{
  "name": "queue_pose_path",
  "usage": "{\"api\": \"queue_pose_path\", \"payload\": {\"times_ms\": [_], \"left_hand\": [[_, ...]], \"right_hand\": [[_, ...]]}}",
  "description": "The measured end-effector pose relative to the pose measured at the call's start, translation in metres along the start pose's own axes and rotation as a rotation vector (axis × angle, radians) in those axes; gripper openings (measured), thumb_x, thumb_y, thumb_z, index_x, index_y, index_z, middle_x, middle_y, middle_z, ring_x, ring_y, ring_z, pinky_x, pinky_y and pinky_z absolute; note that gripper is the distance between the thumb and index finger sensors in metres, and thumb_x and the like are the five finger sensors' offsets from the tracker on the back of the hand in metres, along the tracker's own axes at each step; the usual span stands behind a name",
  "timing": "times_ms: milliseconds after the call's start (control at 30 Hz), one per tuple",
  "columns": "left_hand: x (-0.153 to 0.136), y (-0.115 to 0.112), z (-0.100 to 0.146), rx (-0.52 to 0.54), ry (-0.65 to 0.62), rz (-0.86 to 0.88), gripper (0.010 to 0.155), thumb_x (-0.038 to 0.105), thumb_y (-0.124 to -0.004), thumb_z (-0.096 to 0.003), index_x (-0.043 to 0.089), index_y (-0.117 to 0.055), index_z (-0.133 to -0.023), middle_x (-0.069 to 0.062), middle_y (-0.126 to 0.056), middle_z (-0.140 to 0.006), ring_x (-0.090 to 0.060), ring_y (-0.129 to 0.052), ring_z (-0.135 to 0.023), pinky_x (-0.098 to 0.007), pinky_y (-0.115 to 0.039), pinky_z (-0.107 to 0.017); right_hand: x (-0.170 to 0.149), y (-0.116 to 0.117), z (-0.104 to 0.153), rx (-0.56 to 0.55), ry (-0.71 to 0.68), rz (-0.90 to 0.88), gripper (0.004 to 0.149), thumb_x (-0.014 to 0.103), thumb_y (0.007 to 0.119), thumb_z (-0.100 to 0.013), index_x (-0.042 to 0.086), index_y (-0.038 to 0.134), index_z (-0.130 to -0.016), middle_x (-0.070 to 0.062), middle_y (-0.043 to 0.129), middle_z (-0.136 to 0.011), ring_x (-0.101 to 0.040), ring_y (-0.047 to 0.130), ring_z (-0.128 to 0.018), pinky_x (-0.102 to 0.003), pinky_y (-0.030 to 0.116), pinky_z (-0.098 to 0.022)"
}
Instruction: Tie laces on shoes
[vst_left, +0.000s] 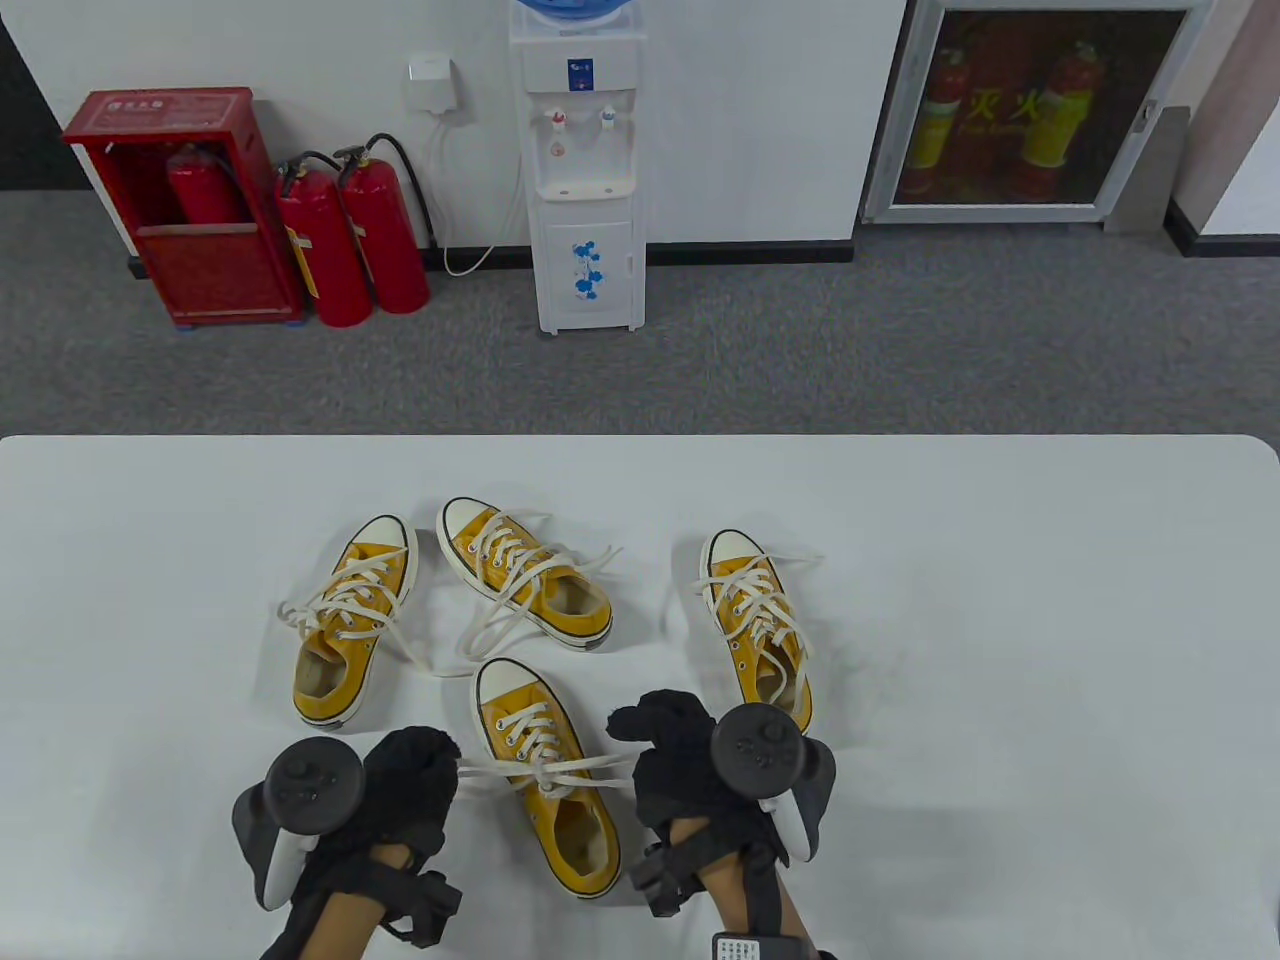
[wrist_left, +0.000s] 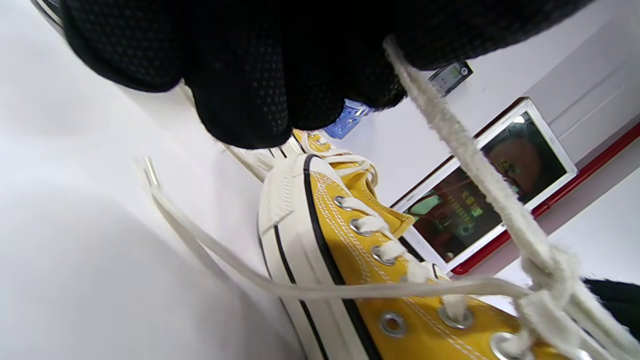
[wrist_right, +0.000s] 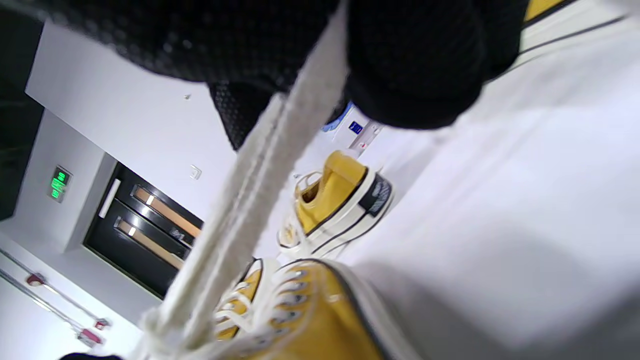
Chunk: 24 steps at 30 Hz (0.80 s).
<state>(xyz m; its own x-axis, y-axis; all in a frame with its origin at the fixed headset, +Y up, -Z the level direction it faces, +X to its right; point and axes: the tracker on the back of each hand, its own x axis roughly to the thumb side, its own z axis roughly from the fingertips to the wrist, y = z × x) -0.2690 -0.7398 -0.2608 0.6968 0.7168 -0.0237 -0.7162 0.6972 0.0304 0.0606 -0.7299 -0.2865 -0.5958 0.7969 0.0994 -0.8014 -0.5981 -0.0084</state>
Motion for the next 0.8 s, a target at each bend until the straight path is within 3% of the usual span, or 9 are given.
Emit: {"api": "queue_pose_path", "payload": {"times_ms": [133, 300, 500, 800], "left_hand": [[-0.002, 0.002, -0.001, 0.004, 0.013, -0.091, 0.038, 0.042, -0.075, -0.0481, 0.023, -0.084, -0.080, -0.009, -0.090, -0.086, -0.032, -0.102, -0.057, -0.061, -0.077, -0.054], [-0.003, 0.001, -0.003, -0.017, 0.035, -0.145, 0.039, 0.042, -0.075, -0.0481, 0.022, -0.084, -0.080, -0.009, -0.091, -0.086, -0.032, -0.102, -0.057, -0.061, -0.077, -0.054], [-0.014, -0.003, -0.008, -0.084, 0.085, -0.125, 0.039, 0.042, -0.076, -0.0485, 0.022, -0.084, -0.081, -0.010, -0.090, -0.087, -0.032, -0.102, -0.058, -0.060, -0.077, -0.054], [-0.003, -0.005, -0.005, -0.078, 0.021, -0.187, 0.039, 0.040, -0.076, -0.0490, 0.022, -0.084, -0.082, -0.011, -0.089, -0.089, -0.034, -0.101, -0.061, -0.062, -0.076, -0.056]], "right_hand": [[-0.002, -0.005, -0.002, -0.027, 0.004, 0.162, 0.045, 0.012, 0.082, -0.038, 0.017, 0.093, -0.082, -0.007, 0.074, -0.095, -0.022, 0.094, -0.044, -0.056, 0.066, -0.061], [-0.012, -0.007, -0.004, -0.038, 0.052, 0.205, 0.045, 0.012, 0.081, -0.039, 0.016, 0.093, -0.082, -0.007, 0.074, -0.096, -0.022, 0.093, -0.046, -0.057, 0.065, -0.061], [-0.015, -0.006, -0.006, -0.025, 0.058, 0.209, 0.045, 0.012, 0.081, -0.039, 0.016, 0.093, -0.081, -0.007, 0.074, -0.095, -0.022, 0.093, -0.047, -0.057, 0.065, -0.061], [-0.018, -0.008, -0.005, -0.041, 0.052, 0.173, 0.042, 0.016, 0.081, -0.041, 0.016, 0.094, -0.081, -0.007, 0.076, -0.094, -0.022, 0.092, -0.052, -0.058, 0.064, -0.062]]}}
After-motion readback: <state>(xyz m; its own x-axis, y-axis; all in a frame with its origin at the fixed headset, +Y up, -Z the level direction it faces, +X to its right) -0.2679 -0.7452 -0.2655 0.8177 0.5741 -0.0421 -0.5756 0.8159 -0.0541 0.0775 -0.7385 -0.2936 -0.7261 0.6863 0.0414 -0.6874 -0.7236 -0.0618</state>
